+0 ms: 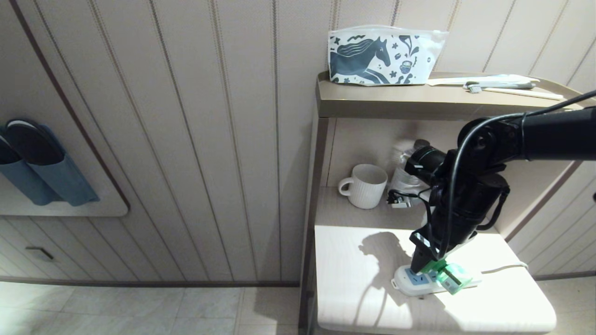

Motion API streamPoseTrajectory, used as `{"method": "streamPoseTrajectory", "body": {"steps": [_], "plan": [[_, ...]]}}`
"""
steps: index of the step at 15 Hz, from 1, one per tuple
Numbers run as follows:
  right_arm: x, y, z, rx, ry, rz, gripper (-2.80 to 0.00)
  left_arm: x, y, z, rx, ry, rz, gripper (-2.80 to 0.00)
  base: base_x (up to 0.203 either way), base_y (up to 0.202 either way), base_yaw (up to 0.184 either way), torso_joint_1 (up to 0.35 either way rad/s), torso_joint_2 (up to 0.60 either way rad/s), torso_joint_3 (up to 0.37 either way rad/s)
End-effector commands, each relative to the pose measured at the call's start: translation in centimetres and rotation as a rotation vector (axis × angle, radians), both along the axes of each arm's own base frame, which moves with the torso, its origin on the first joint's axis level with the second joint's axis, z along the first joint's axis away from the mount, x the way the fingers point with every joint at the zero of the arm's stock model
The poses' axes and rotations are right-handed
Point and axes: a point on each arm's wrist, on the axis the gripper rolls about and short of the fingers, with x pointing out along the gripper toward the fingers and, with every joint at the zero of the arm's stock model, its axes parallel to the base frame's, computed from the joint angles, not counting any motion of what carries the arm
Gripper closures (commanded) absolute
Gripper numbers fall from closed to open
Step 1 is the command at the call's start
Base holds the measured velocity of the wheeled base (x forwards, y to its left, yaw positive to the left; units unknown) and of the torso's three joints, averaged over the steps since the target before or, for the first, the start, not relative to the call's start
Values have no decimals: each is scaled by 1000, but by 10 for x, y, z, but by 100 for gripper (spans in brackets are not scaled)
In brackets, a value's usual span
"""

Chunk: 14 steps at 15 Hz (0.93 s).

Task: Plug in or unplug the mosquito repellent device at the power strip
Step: Insert the plug into the socket

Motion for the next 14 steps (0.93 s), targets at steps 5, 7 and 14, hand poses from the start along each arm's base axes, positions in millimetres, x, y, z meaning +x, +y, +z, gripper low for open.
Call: {"method": "streamPoseTrajectory", "body": {"steps": [5,7,14], "plan": [[-1,7,-4,-4,17,21,0,0,0,0,0,-2,0,0,0,0,0,0,0,0],[-2,8,-4,-4,18,26,0,0,0,0,0,0,0,0,0,0,0,0,0,0],[-4,10,-4,-5,25,28,0,0,0,0,0,1,0,0,0,0,0,0,0,0]]}}
